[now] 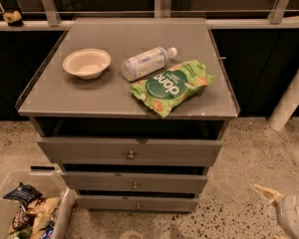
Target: Open top drawer
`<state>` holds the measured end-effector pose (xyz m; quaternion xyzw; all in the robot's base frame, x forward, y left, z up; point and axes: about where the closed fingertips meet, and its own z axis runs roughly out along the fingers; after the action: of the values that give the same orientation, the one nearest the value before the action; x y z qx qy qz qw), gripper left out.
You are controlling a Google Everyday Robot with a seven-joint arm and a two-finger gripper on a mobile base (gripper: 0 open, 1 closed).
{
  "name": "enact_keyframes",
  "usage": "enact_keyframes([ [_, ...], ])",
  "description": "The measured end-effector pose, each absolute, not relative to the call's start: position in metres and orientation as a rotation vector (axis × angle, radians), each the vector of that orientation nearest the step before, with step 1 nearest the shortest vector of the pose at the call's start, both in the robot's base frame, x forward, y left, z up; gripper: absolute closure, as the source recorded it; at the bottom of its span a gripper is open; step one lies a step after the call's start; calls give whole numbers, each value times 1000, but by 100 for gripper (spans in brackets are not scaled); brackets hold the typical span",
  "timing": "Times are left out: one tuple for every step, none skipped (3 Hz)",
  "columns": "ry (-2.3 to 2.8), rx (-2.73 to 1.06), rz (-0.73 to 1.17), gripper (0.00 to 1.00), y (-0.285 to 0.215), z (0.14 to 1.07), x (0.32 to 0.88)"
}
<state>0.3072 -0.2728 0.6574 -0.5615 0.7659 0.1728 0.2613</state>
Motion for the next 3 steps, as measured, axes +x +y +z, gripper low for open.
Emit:
enact_keyframes([
  [2066,-1507,572,0,-267,623,303],
  [2038,-1548,549,0,-261,625,306],
  [1939,-1644,402,0,-236,641,307],
])
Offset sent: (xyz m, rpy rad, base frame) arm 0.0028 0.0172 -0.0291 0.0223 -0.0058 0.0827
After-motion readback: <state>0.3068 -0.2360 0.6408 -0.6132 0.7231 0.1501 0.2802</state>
